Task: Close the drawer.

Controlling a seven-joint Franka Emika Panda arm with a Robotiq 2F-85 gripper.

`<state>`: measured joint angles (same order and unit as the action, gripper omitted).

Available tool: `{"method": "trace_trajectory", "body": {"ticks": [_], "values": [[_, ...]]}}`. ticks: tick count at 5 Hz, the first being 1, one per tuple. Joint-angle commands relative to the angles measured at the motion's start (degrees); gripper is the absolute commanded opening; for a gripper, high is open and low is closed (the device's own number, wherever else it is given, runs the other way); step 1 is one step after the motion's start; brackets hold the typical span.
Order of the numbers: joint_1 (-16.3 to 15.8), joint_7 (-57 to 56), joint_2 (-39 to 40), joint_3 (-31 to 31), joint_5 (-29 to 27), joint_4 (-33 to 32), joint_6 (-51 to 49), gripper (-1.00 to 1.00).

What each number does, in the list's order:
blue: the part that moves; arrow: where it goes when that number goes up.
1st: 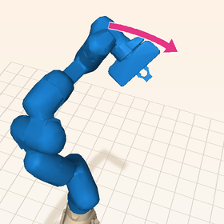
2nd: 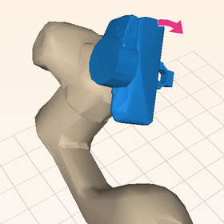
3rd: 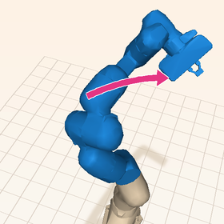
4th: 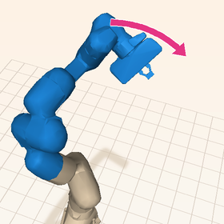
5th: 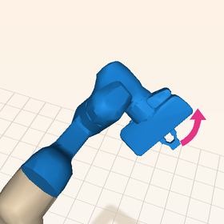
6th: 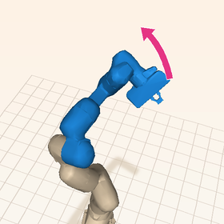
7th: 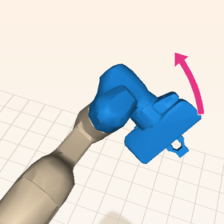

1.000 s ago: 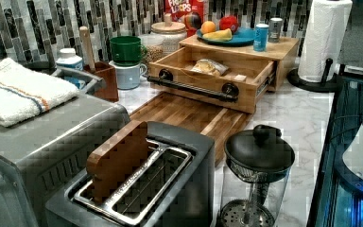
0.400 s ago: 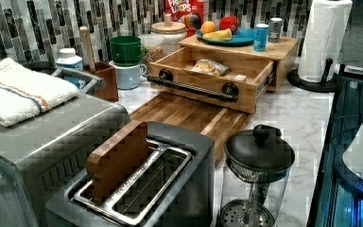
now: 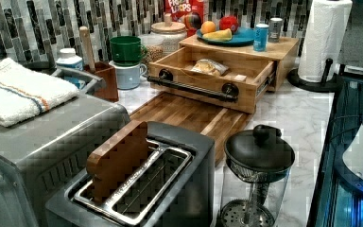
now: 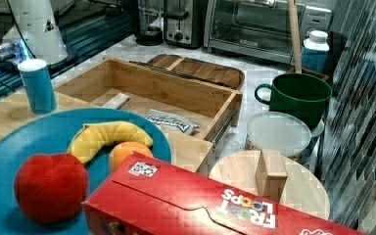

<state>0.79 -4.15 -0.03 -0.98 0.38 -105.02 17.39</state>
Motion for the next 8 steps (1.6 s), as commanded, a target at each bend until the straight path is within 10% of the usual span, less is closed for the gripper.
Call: {"method": "trace_trajectory", "body": {"ticks": [1, 2, 8], "values": [[-5.86, -9.3, -2.54, -6.97, 4.7, -3.73, 1.16, 0.54], [-5.43, -14.49, -1.2, -6.78, 6.35, -5.08, 3.29, -1.0], [-3.88, -20.95, 7.35, -7.36, 16.36, -17.95, 22.75, -1.0]]}}
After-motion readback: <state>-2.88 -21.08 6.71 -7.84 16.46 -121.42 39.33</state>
